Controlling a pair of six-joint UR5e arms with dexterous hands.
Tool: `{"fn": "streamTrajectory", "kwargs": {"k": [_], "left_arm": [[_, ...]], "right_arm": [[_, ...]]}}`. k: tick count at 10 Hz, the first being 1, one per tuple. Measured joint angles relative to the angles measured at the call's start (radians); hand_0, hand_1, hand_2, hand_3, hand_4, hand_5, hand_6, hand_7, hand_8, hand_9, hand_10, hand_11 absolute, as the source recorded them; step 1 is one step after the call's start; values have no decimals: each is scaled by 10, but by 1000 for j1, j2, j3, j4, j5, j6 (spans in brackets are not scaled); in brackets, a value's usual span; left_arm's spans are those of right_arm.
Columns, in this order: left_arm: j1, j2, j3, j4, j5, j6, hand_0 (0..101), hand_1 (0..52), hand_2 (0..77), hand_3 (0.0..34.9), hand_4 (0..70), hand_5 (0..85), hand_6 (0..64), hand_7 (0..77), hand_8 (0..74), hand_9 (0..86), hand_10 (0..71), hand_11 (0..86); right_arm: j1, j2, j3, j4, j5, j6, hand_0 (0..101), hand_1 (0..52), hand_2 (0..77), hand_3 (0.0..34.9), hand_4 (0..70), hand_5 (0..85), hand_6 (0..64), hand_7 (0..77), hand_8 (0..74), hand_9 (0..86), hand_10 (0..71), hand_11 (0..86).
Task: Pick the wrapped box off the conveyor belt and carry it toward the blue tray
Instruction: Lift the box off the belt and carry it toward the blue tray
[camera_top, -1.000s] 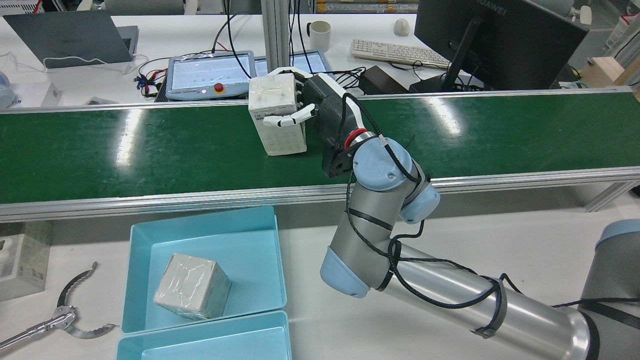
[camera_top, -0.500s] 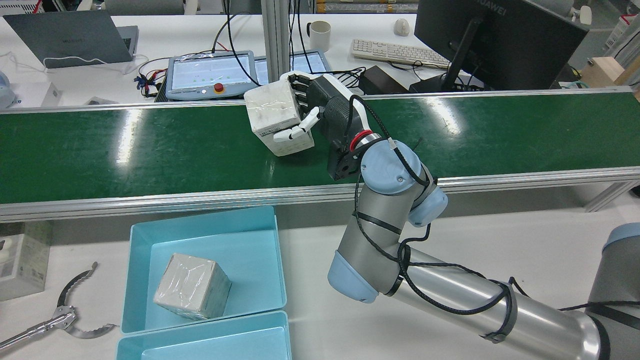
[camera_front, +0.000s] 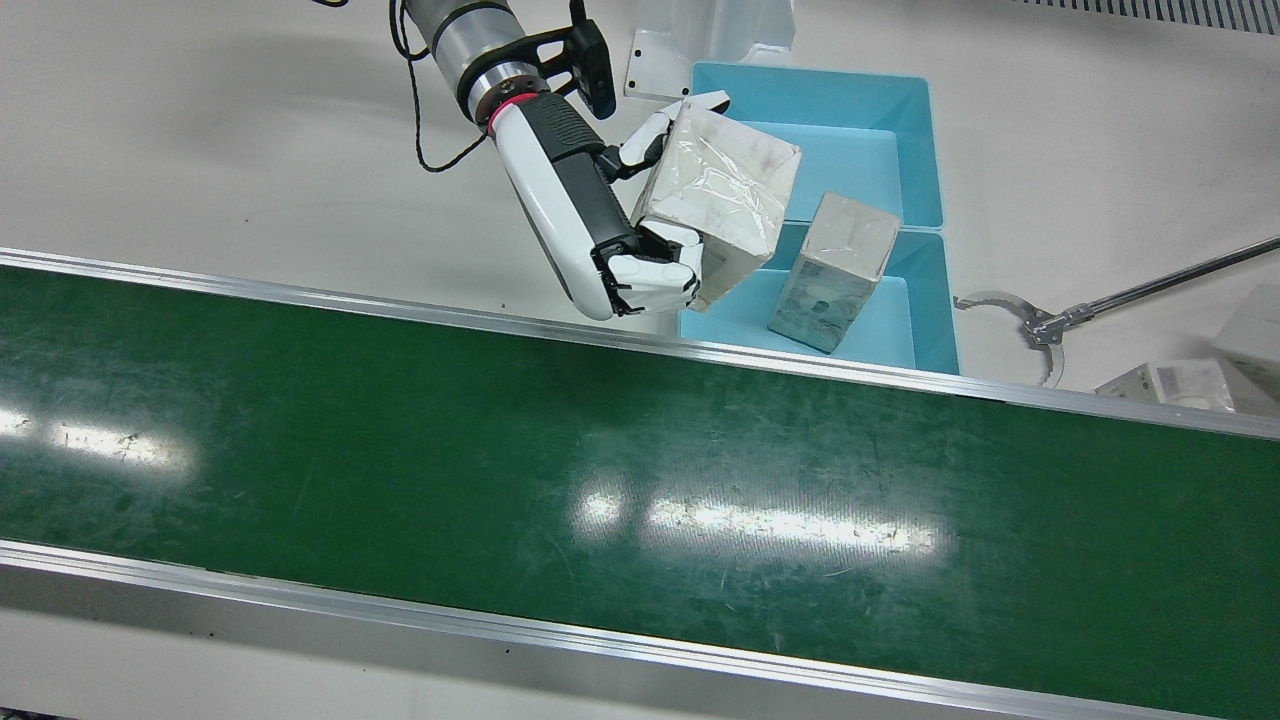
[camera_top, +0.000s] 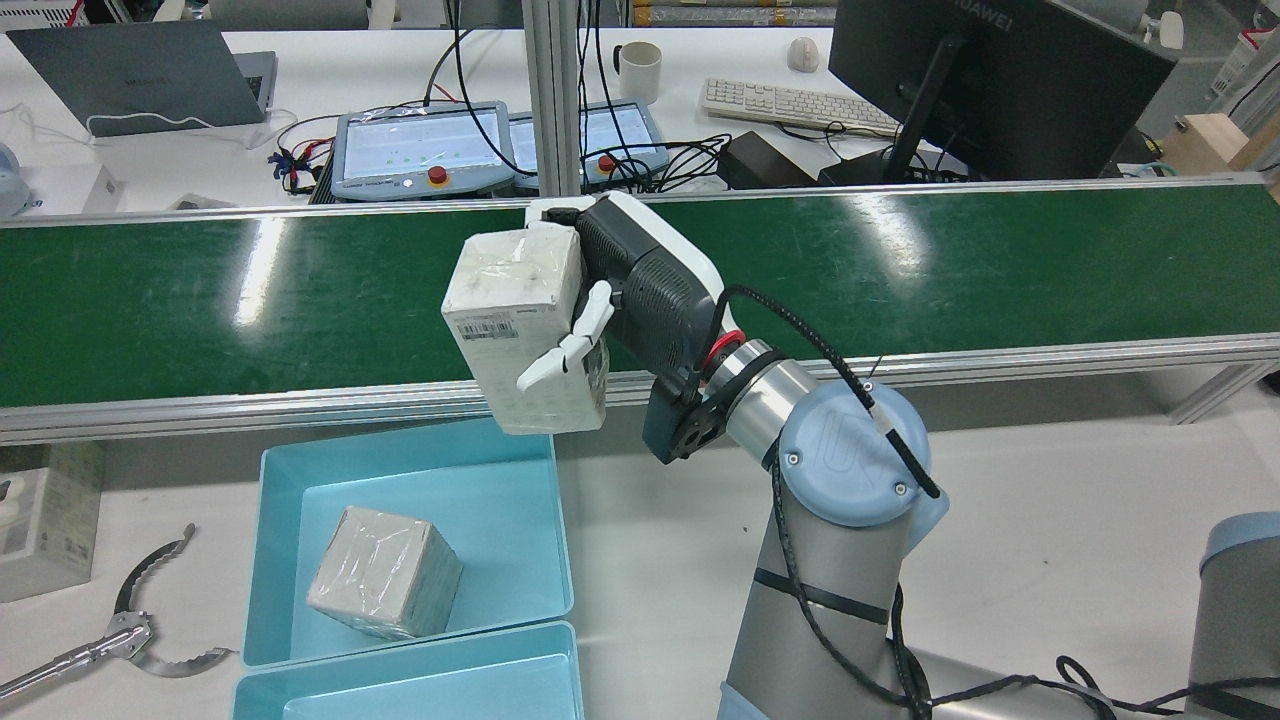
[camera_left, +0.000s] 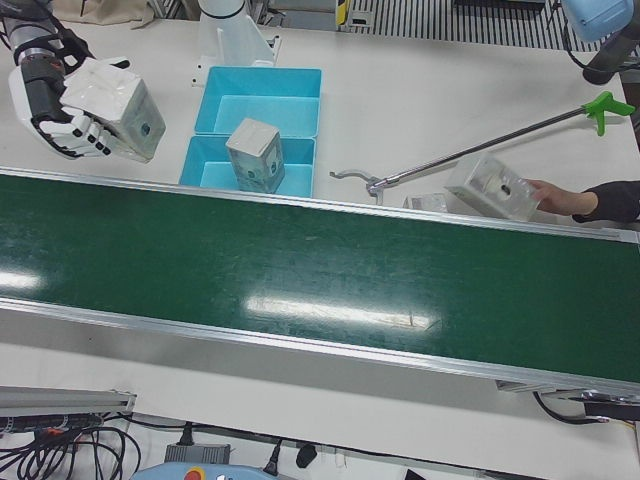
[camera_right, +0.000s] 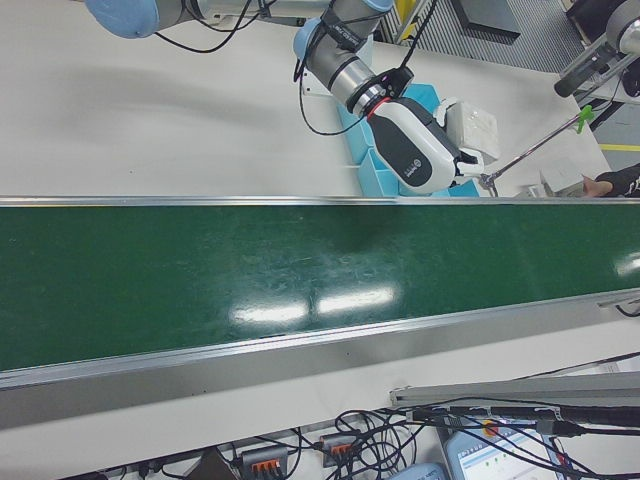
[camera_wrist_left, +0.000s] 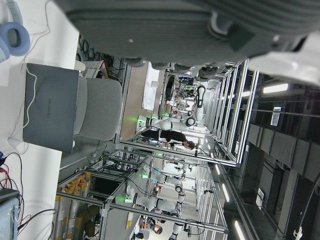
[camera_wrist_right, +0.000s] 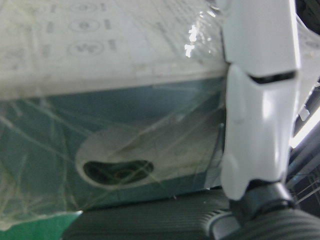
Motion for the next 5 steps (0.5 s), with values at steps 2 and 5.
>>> {"fn": "streamTrajectory", "kwargs": {"k": [2,5], "left_arm": [[0,0,0,0,0,0,0,0,5,0,0,11,0,0,0,0,5,0],[0,0,0,0,0,0,0,0,5,0,0,11,0,0,0,0,0,0]], "right_arm": [[-65,-11,-2,12,48,-24,518,5,207,13,524,851,627,774,660,796,693,856],[-101,-14,-27,27,48,-29,525,5,207,7,393,851,627,774,507,791,578,862]]}}
